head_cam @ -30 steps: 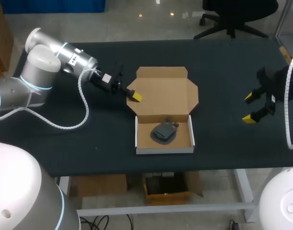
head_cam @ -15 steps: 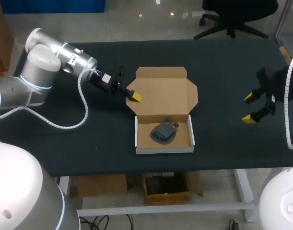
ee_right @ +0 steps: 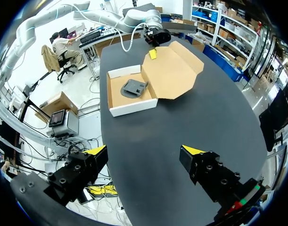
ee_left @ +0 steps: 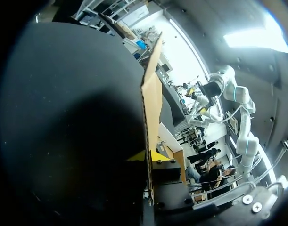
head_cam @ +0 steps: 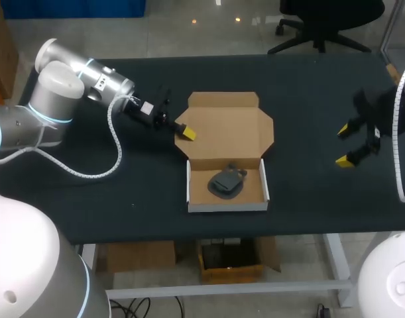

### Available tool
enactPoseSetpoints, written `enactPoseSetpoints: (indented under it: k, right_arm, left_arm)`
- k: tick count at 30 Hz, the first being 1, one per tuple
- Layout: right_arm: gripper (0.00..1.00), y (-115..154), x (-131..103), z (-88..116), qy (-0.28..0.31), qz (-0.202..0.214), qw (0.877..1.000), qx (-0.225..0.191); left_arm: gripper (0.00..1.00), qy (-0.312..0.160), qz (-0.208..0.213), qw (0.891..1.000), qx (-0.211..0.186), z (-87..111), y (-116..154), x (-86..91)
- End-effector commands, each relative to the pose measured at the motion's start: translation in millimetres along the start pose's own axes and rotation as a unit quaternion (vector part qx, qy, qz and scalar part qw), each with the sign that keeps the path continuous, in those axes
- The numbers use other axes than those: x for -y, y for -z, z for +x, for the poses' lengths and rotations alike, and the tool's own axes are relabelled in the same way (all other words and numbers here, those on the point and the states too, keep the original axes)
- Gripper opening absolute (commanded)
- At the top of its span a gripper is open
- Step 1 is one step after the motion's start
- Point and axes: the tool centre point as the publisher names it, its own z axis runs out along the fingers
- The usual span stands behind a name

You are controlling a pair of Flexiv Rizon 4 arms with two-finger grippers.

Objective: Assemble the packaging by folding the flat box into shape, placing the metal phone stand inside, and closing the box properly

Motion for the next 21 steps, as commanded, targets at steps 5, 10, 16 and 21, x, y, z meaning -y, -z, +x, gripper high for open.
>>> enactPoseSetpoints:
  k: [5,10,16,21]
  right_arm:
    - [1.00,5.9,-12.6,-5.9,0.013,0.013,1.000,-0.008]
    - [1.00,6.7,-19.1,-8.6,0.024,0.016,1.000,-0.010]
    - [1.00,8.4,-31.5,-14.1,0.038,0.021,0.999,-0.016]
    - [1.00,9.5,-43.8,-19.1,0.053,0.028,0.998,-0.025]
  left_arm:
    - [0.00,-0.038,0.005,0.999,0.025,12.0,-0.6,-7.8]
    - [0.00,-0.063,0.005,0.997,0.041,18.4,-0.6,-9.4]
    - [0.00,-0.102,0.009,0.993,0.060,24.7,-2.1,-8.9]
    - [0.00,-0.129,0.017,0.988,0.079,27.9,-6.5,-9.0]
